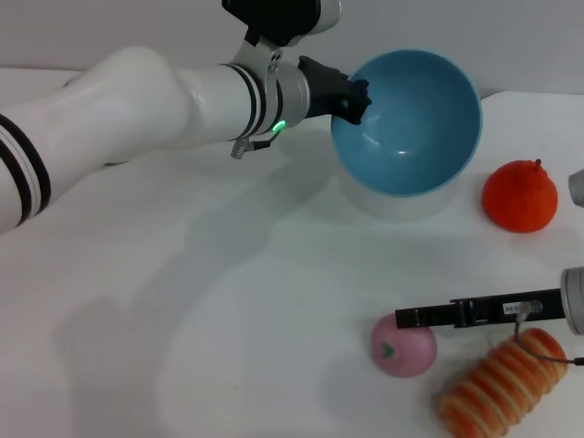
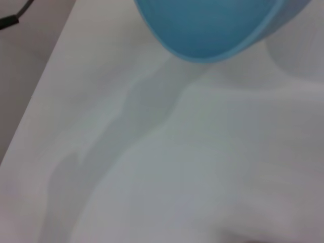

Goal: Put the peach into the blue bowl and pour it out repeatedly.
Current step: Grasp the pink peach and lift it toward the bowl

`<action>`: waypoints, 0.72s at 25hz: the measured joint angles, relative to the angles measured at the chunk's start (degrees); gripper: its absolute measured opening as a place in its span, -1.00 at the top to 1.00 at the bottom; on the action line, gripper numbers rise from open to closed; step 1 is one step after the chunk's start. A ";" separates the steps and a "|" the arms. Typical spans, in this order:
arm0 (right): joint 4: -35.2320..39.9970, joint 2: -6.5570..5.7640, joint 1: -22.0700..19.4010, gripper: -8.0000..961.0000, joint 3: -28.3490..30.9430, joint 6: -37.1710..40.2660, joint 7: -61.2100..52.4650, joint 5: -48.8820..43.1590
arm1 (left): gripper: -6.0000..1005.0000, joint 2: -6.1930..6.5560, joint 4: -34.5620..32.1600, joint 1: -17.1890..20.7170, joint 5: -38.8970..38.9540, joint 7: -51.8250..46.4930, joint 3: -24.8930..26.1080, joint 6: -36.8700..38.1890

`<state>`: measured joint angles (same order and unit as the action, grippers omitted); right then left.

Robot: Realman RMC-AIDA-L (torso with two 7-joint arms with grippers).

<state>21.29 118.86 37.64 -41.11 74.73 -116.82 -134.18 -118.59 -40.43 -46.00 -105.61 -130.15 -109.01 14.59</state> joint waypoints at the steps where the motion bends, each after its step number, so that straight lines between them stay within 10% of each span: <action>1: -0.39 0.06 0.20 -0.55 -0.01 -0.50 0.06 0.01 | 0.99 -0.02 0.19 -0.02 0.00 0.00 0.00 -0.10; 18: -1.48 0.11 0.26 0.38 -1.56 0.15 9.52 8.40 | 0.99 0.00 1.03 0.54 0.06 -0.09 -0.15 -0.59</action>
<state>19.81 118.97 37.90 -42.67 74.88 -107.29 -125.77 -118.59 -39.40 -45.46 -105.55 -130.24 -109.15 14.00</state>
